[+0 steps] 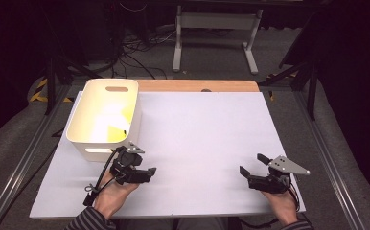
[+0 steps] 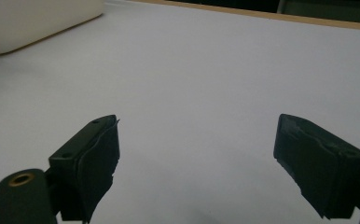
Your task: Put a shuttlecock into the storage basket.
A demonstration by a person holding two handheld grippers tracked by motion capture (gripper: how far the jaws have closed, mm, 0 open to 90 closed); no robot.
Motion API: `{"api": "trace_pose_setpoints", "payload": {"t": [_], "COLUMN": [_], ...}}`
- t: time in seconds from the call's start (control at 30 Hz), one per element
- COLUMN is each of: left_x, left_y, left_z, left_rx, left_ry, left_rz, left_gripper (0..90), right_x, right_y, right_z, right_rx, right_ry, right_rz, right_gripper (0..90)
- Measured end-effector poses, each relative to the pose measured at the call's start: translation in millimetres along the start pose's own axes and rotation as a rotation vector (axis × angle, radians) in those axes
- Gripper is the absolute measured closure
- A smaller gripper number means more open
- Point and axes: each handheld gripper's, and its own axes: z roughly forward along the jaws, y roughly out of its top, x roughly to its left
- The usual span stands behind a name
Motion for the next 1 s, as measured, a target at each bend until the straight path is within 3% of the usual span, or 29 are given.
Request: {"api": "trace_pose_setpoints", "payload": {"t": [1.0], "left_x": [20.2], "left_y": [-27.4], "left_z": [-11.5], "left_rx": [-0.042], "left_ry": [0.035], "left_rz": [-0.062], "left_gripper": [37.3], "right_x": [0.8], "right_y": [0.1], "right_z": [0.1], "right_rx": [0.002], "right_ry": [-0.001], "right_rz": [-0.002], "right_gripper": [14.5]}}
